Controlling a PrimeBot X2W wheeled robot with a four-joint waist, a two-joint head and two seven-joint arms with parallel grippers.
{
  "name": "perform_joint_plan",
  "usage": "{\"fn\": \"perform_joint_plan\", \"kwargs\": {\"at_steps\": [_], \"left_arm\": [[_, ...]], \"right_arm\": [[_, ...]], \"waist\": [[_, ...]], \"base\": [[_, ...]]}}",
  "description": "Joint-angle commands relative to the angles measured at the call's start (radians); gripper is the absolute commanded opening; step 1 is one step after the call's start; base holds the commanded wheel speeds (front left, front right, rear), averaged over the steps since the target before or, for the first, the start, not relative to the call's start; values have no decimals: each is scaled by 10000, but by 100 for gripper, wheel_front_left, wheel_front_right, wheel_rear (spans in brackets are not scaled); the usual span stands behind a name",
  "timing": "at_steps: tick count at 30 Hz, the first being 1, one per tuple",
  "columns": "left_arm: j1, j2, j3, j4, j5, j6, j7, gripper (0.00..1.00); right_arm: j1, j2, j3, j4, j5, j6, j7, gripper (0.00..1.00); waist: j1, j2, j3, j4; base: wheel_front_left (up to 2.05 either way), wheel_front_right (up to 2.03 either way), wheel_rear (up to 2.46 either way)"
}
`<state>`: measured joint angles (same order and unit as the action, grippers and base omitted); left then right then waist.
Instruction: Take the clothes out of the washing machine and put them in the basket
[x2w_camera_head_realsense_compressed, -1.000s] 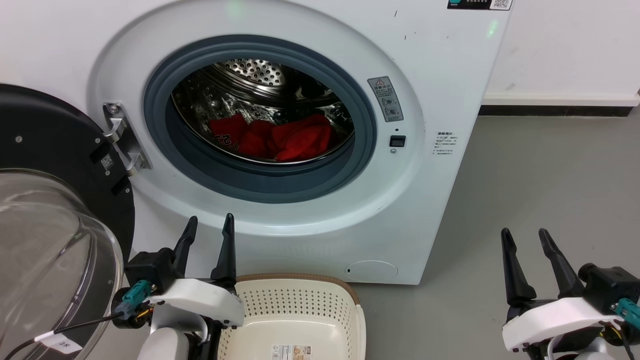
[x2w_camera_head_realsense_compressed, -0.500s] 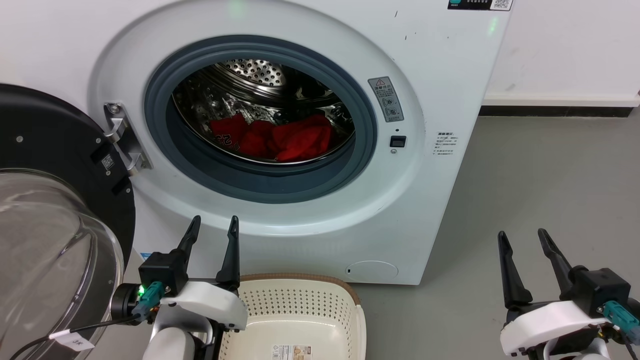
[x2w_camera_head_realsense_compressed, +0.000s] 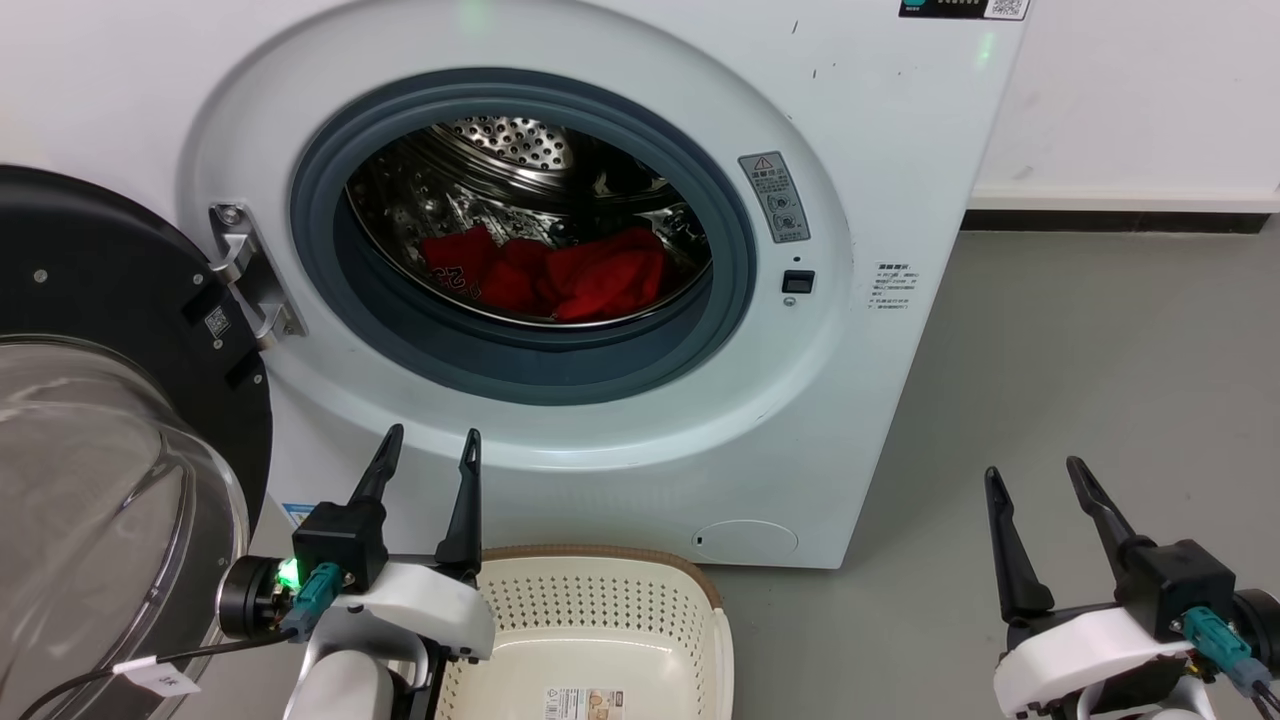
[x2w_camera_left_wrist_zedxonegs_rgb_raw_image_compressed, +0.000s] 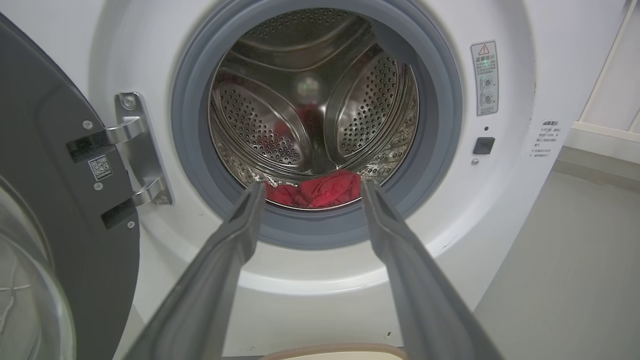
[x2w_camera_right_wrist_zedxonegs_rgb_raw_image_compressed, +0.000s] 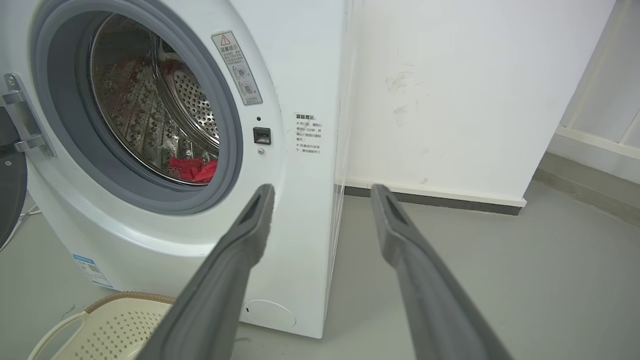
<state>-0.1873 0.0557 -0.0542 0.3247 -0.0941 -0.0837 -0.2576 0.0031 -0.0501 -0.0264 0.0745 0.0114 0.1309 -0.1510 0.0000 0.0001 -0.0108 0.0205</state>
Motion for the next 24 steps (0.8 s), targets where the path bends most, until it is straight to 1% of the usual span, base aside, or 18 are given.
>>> {"fn": "perform_joint_plan", "kwargs": {"at_steps": [1, 10, 19, 24], "left_arm": [[-93, 2, 24, 44, 214, 45, -89, 100], [-105, -26, 97, 204, -30, 62, -81, 100], [-163, -40, 89, 282, -18, 17, -81, 100], [-477, -46, 52, 279, 29, 94, -81, 100]], "right_arm": [[95, -2, 18, 24, -242, -3, -90, 100], [64, -1, 20, 117, -54, -3, -68, 100], [35, -1, 11, 184, 62, -3, -66, 100], [-134, -1, 12, 72, 138, -3, -44, 100]], "waist": [[0, -1, 14, 5], [0, -1, 24, 18], [0, -1, 59, 29], [0, -1, 365, 57]], "base": [[0, 0, 0], [0, 0, 0], [0, 0, 0], [0, 0, 0]]}}
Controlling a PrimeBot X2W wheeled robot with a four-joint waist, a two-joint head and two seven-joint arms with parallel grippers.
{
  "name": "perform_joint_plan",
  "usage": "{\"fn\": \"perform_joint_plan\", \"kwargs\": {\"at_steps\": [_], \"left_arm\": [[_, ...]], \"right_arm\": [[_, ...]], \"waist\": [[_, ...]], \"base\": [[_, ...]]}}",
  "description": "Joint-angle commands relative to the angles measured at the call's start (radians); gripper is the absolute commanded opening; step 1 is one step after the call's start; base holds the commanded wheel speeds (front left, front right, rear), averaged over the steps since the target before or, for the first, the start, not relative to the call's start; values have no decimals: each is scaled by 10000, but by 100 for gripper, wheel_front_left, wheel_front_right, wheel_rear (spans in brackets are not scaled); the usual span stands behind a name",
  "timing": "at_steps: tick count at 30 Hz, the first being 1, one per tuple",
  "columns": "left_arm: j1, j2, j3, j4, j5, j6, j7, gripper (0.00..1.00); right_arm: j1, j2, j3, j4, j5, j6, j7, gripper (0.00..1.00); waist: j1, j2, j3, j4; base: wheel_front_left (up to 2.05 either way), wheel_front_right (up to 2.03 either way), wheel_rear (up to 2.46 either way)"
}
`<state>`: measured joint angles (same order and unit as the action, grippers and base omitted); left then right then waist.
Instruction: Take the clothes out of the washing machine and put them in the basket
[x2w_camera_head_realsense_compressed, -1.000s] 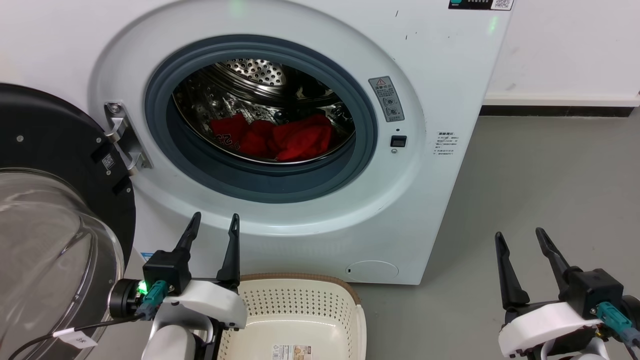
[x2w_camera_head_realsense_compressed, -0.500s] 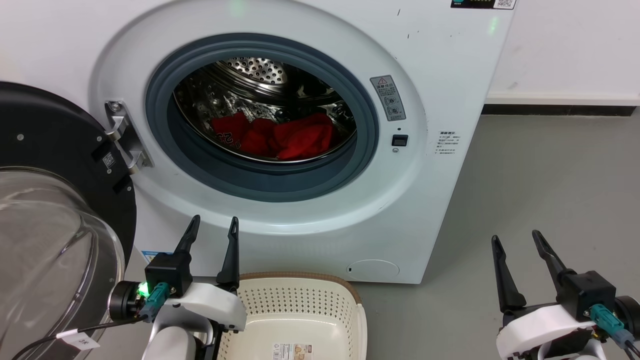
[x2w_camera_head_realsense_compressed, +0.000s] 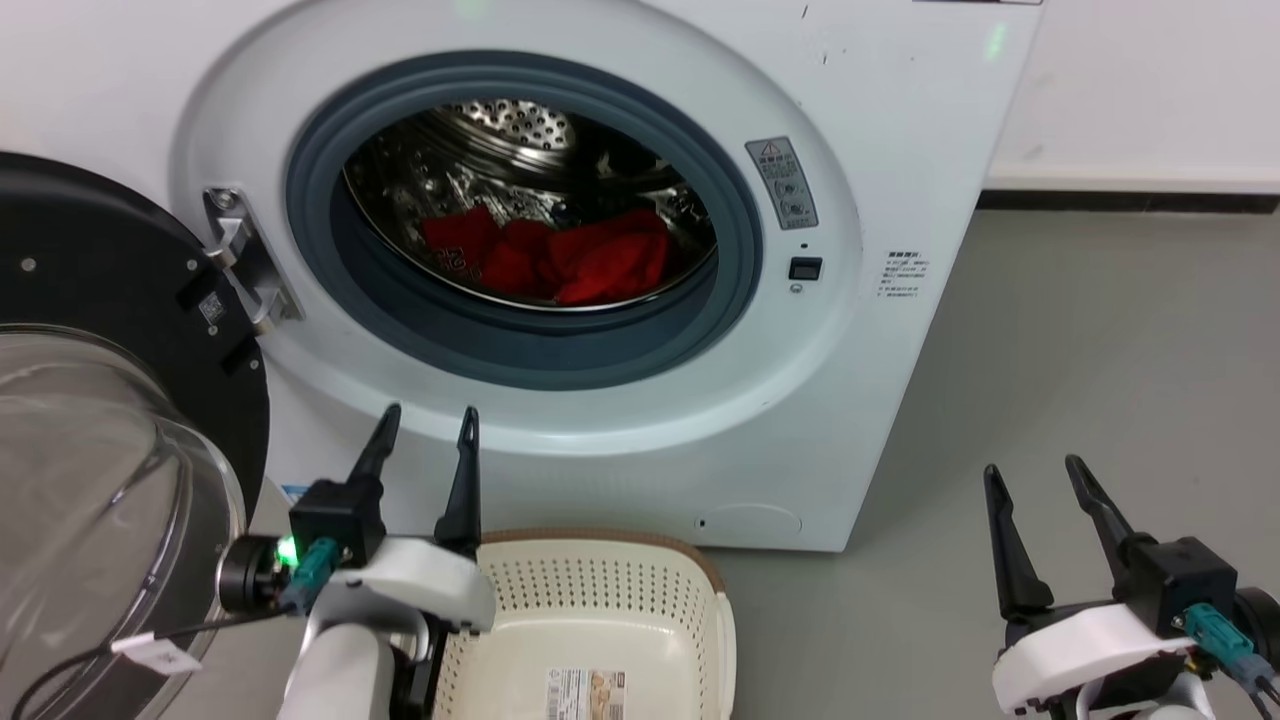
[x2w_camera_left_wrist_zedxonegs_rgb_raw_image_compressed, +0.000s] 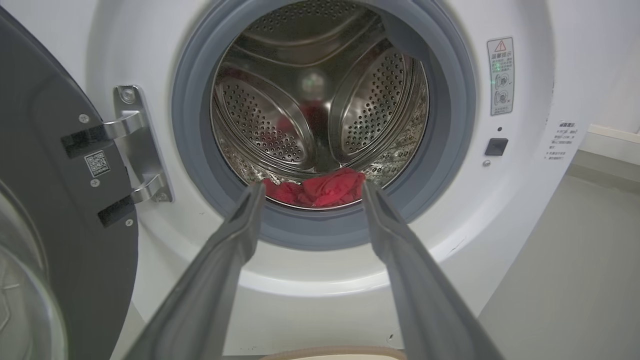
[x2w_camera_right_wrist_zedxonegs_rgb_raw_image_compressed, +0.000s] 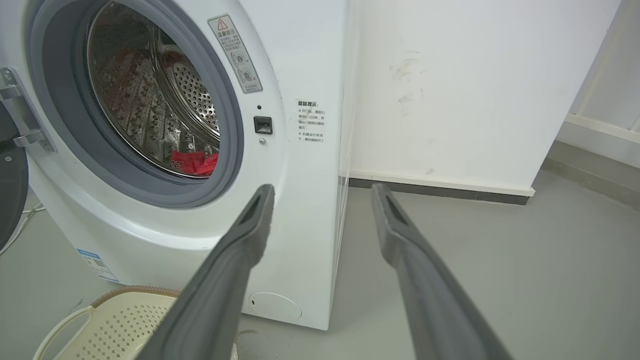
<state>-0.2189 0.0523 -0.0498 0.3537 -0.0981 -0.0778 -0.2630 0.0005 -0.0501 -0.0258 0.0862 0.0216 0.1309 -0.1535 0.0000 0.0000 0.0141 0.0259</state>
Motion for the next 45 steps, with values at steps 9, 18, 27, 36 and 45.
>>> {"fn": "perform_joint_plan", "kwargs": {"at_steps": [9, 18, 27, 36, 45], "left_arm": [[-2348, 32, 46, 324, 190, 338, -27, 100], [-4807, 446, 281, 1455, 278, 306, -27, 100], [-7558, 956, 321, 3096, 366, 264, -26, 100], [-10073, 1267, 47, 4987, 420, 73, 370, 100], [-12054, 1913, -264, 6819, 434, -263, 2186, 100]], "right_arm": [[-1089, 2, 473, -855, 74, -3, 134, 100], [-1862, 5, 759, -1468, 313, -3, -37, 100], [-2592, 6, 1230, -1913, 566, -5, -369, 100], [-2891, 5, 2146, -2367, 819, -5, -489, 100], [-2820, 6, 3085, -2070, 1317, -5, -684, 100]], "waist": [[0, 0, 2329, -482], [0, 0, 4427, -1156], [0, 0, 6266, -1631], [0, 0, 7203, -1778], [0, 0, 7478, -2517]], "base": [[0, 0, 0], [0, 0, 0], [0, 0, 0], [0, 0, 0], [0, 0, 0]]}}
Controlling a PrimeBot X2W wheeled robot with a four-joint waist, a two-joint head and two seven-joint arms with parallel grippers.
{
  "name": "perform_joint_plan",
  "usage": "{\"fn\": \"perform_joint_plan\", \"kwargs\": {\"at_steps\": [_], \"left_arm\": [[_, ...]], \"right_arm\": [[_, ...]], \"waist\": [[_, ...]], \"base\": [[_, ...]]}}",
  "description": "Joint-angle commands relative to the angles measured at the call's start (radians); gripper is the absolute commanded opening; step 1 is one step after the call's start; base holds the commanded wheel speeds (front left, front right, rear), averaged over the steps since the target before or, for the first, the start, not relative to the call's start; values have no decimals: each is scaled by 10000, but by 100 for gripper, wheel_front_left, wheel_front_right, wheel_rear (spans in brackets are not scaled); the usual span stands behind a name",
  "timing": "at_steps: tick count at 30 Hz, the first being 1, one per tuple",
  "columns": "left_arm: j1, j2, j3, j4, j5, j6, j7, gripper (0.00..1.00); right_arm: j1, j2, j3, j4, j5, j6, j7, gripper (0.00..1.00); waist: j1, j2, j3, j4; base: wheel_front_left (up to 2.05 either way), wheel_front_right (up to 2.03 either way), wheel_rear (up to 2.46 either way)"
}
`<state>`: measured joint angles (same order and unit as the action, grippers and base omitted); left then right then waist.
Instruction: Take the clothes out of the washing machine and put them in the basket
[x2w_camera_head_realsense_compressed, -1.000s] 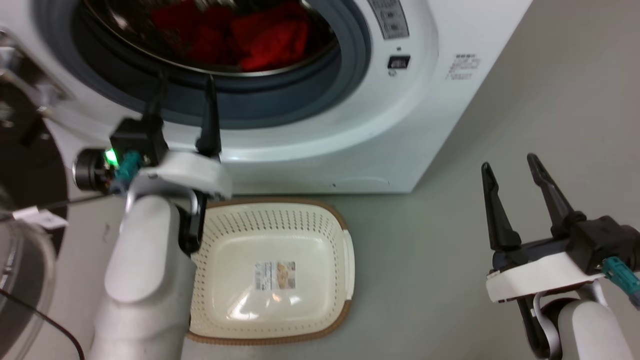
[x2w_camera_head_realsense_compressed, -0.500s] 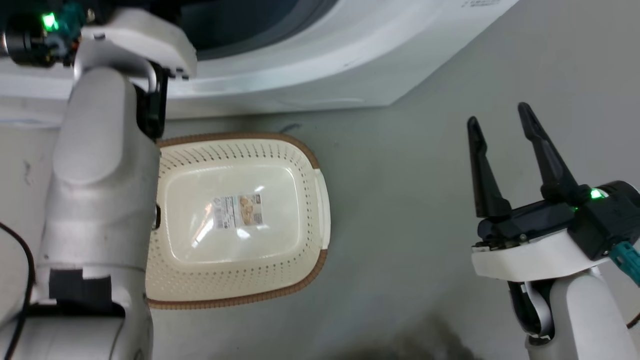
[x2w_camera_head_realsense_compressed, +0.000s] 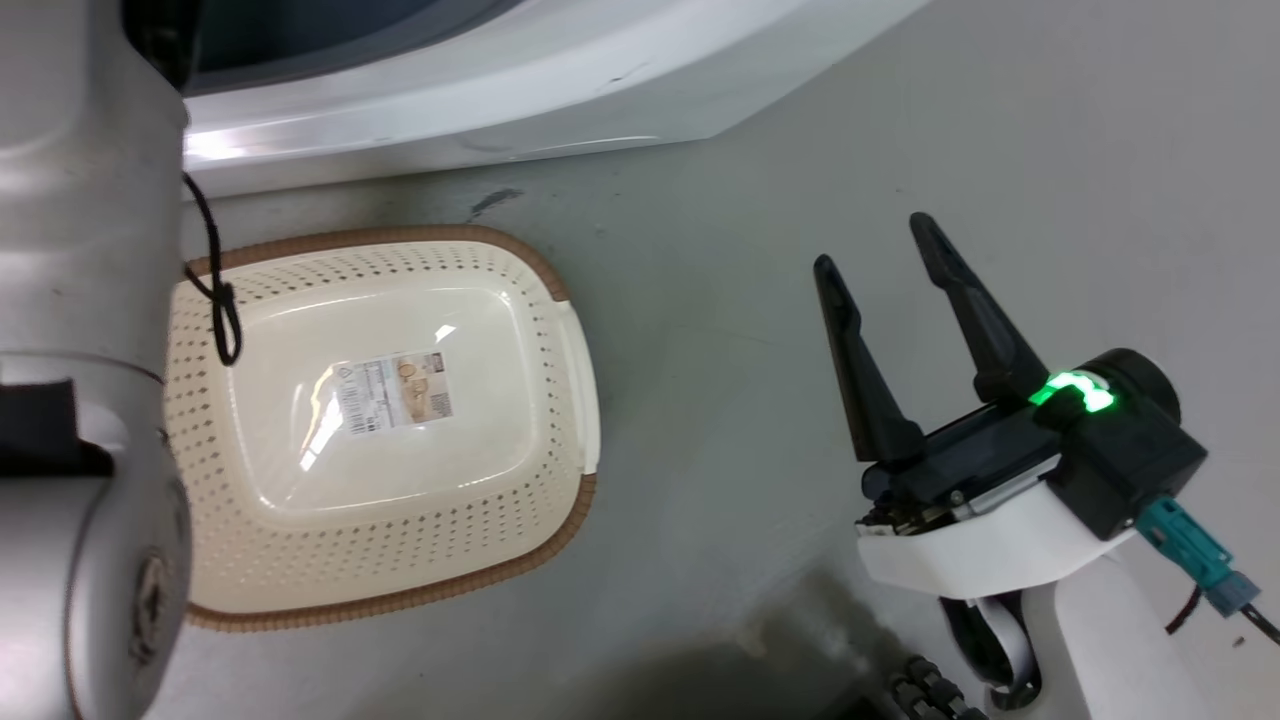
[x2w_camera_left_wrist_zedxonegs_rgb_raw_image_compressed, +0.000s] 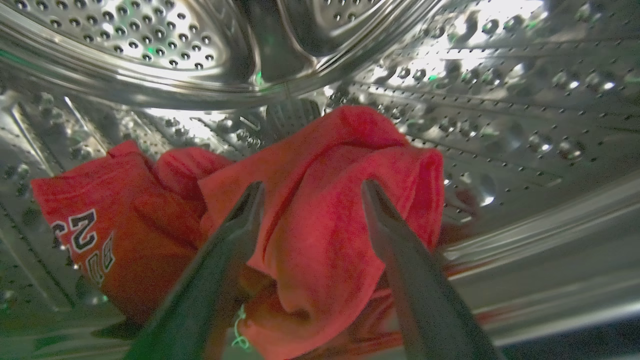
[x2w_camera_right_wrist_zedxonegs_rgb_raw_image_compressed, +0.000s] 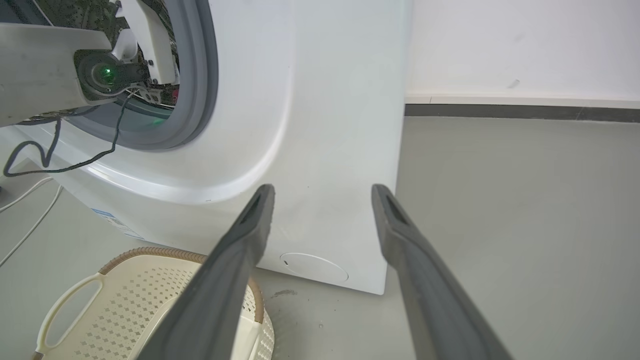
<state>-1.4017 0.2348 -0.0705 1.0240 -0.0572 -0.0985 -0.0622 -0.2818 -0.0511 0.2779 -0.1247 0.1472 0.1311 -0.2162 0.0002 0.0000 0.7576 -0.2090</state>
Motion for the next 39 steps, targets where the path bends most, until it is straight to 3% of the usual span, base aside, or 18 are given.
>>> {"fn": "perform_joint_plan", "kwargs": {"at_steps": [1, 8, 9, 10, 11, 12, 13, 17, 21, 31, 36, 39], "left_arm": [[-373, 162, -60, 343, -19, -72, 511, 100], [-1194, 524, -102, 1700, -334, -221, 2960, 100], [-1269, 567, -70, 1854, -395, -235, 3282, 78], [-1322, 592, -57, 1983, -439, -243, 3592, 44], [-1322, 592, -57, 1983, -439, -243, 3592, 44], [-1353, 597, -61, 2036, -485, -252, 3777, 11], [-1404, 599, -51, 2065, -515, -248, 3896, 0], [-1472, 660, -129, 1959, -505, -122, 3797, 0], [-1269, 619, -240, 1507, -448, 5, 2726, 0], [548, 284, -315, 797, -633, 219, -1468, 0], [1996, -74, -49, 412, -995, 321, -2006, 0], [3010, -178, 241, -533, -1271, 372, -2041, 0]], "right_arm": [[-12, 18, 137, 84, 121, -7, -77, 100], [-159, 16, 523, 365, 462, -5, -250, 100], [-180, 18, 582, 401, 490, -5, -248, 100], [-190, 16, 631, 436, 541, -7, -276, 100], [-190, 16, 631, 436, 541, -7, -276, 100], [-205, 15, 678, 471, 551, -7, -286, 100], [-234, 16, 715, 501, 580, -5, -300, 100], [-321, 16, 798, 604, 661, -7, -343, 100], [-426, 15, 771, 761, 723, -7, -376, 100], [-132, 11, 303, 1308, 489, -5, -400, 100], [394, 12, 10, 1484, 355, -7, -237, 100], [681, 12, -99, 1525, 275, -5, -104, 100]], "waist": [[-2, 0, 50, -257], [-2, 0, 46, -630], [-2, 0, 39, -660], [-2, 0, 26, -682], [-2, 0, 26, -682], [-2, 0, 23, -697], [-2, 0, 37, -707], [-2, 0, 27, -700], [-2, 0, -92, -576], [-2, 0, -1572, -13], [-2, 0, -2790, 291], [-2, 0, -3497, 445]], "base": [[0, 0, 0], [0, 0, 0], [0, 0, 0], [0, 0, 0], [0, 0, 0], [0, 0, 0], [0, 0, 0], [0, 0, 0], [0, 0, 0], [0, 0, 0], [0, 0, 0], [0, 0, 0]]}}
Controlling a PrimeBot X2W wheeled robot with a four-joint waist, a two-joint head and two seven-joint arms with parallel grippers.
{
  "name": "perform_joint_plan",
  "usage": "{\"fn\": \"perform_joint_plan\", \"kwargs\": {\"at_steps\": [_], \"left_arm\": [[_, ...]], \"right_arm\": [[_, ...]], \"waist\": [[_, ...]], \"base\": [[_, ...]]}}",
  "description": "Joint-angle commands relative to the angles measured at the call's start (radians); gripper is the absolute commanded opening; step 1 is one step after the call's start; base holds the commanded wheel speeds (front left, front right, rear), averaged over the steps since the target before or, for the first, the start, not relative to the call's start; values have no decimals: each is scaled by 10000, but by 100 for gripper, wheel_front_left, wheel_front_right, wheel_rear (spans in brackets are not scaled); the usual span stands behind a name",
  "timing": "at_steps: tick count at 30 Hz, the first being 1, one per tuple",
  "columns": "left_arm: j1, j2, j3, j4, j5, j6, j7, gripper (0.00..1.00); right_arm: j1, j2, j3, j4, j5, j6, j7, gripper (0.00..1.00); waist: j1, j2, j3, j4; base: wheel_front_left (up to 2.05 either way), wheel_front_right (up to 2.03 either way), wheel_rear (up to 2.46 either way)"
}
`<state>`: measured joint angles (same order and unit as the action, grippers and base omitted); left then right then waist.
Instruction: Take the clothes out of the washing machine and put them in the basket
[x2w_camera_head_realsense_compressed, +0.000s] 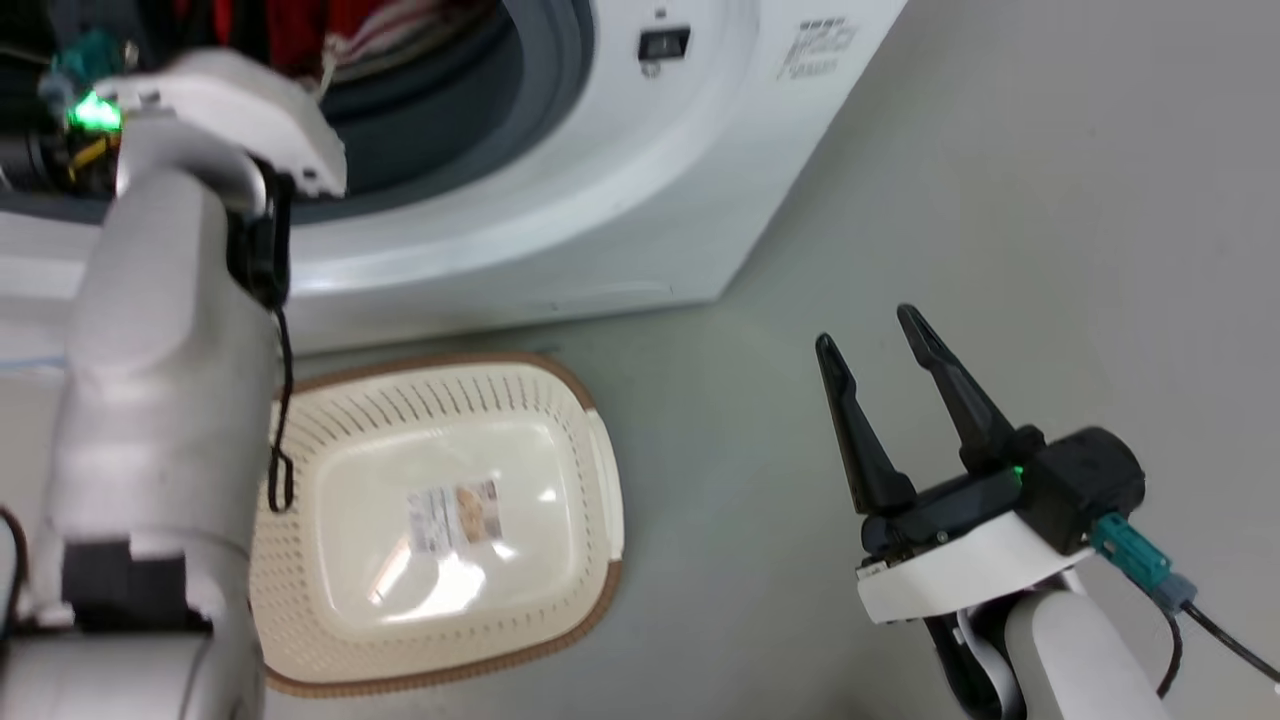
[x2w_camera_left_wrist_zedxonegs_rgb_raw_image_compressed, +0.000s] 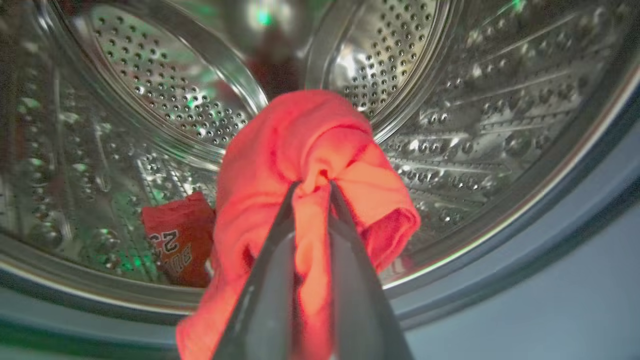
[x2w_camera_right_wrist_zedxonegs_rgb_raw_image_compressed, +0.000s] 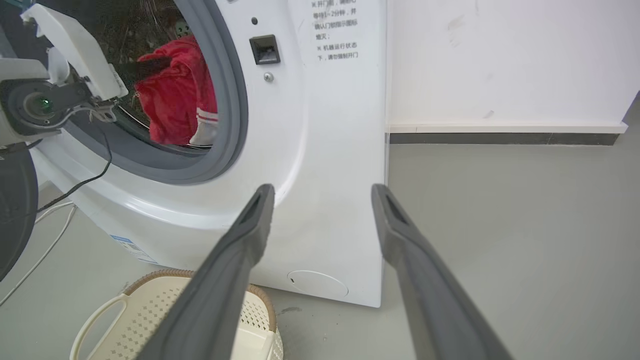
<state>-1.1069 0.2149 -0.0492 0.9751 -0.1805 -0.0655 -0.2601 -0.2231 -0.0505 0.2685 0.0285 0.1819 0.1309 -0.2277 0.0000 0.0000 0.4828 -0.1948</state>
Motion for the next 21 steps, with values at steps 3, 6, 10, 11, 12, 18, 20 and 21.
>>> {"fn": "perform_joint_plan", "kwargs": {"at_steps": [3, 6, 10, 11, 12, 18, 20, 21], "left_arm": [[1502, -145, 326, -1299, -214, 73, -47, 0], [2828, -283, 508, -2550, -279, 2, -53, 0], [4679, -454, 676, -3988, -235, -31, -53, 0], [5112, -482, 691, -4299, -206, -41, -53, 0], [5555, -515, 702, -4623, -174, -56, -54, 0], [8037, -823, 561, -6896, 18, 43, -53, 0], [8771, -915, 418, -7604, 46, 81, -22, 0], [9090, -921, 365, -7956, 80, 112, 35, 0]], "right_arm": [[410, 6, -111, -29, -76, -3, 135, 100], [717, 4, -225, -73, -73, -3, 272, 100], [1151, 4, -326, -123, -58, -3, 469, 100], [1252, 4, -321, -135, -46, -3, 522, 100], [1355, 4, -312, -142, -42, -3, 582, 100], [1997, 6, -533, -364, -96, -3, 856, 100], [2231, 6, -586, -460, -89, -3, 955, 100], [2321, 4, -636, -527, -114, -3, 978, 100]], "waist": [[0, 0, -1466, 438], [0, 0, -2114, 560], [0, 0, -2891, 718], [0, 0, -3071, 737], [0, 0, -3263, 755], [0, 0, -4093, 1081], [0, 0, -4322, 1232], [0, 0, -4394, 1320]], "base": [[0, 0, 0], [0, 0, 0], [0, 0, 0], [0, 0, 0], [0, 0, 0], [0, 0, 0], [0, 0, 0], [0, 0, 0]]}}
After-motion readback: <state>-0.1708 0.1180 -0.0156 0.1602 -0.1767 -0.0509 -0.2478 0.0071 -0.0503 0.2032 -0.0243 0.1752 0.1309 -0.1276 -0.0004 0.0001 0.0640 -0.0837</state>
